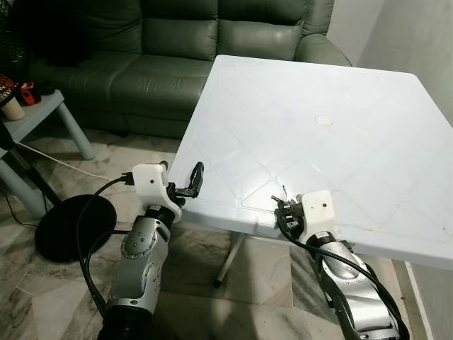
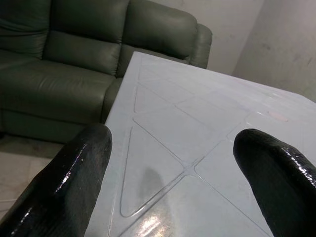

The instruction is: Hang keys on a hook

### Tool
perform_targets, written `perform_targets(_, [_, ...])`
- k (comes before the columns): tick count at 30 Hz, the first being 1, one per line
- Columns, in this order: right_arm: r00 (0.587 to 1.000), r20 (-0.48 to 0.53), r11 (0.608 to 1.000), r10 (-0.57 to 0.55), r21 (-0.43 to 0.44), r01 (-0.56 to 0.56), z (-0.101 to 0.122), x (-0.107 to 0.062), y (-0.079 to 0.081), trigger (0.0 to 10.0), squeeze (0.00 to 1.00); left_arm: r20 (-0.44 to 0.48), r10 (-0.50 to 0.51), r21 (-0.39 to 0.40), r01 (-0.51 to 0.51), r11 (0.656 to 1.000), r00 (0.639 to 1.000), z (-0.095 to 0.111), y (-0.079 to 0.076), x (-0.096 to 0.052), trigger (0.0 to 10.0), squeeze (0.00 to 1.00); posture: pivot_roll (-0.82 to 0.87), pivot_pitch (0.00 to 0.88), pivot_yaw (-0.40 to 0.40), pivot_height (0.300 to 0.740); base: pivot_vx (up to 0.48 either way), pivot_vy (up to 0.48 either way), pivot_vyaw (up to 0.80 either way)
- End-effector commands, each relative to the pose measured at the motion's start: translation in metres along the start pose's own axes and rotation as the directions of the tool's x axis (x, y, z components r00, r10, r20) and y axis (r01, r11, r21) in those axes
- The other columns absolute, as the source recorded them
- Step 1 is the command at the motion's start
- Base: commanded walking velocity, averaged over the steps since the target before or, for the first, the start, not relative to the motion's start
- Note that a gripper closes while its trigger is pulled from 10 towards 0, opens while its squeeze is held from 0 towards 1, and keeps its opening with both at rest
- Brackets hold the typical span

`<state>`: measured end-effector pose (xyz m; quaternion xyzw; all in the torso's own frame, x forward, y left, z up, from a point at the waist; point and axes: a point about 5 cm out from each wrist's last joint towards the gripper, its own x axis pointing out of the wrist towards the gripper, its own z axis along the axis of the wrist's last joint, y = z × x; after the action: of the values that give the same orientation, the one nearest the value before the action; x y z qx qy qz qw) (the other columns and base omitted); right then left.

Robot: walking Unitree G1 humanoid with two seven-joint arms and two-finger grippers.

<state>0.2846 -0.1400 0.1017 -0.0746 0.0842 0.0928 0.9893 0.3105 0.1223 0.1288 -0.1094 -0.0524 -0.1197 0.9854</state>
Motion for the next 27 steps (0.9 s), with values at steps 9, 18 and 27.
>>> perform_targets(9, [0.999,-0.047,1.000,-0.025,-0.010,0.024,-0.0071,-0.0007,-0.0025,10.0,0.00,0.009,0.007,0.005,-0.007,1.000,1.000,0.0027,-0.0005,0.0024,10.0,0.00,-0.05,0.087,-0.045,0.732,0.000,0.000,0.00])
perform_targets(18, [0.999,-0.048,1.000,-0.008,-0.021,0.007,-0.0090,-0.0039,-0.0005,10.0,0.00,0.006,0.009,0.003,-0.009,1.000,1.000,0.0019,-0.0008,0.0013,10.0,0.00,-0.05,0.093,-0.047,0.732,0.000,0.000,0.00])
perform_targets(27, [0.998,-0.066,0.999,-0.020,-0.032,0.018,-0.0133,-0.0052,-0.0019,4.7,0.00,0.005,0.016,0.003,-0.016,1.000,1.000,0.0018,0.0010,-0.0002,10.0,0.00,-0.05,0.100,-0.049,0.732,0.000,0.000,0.00])
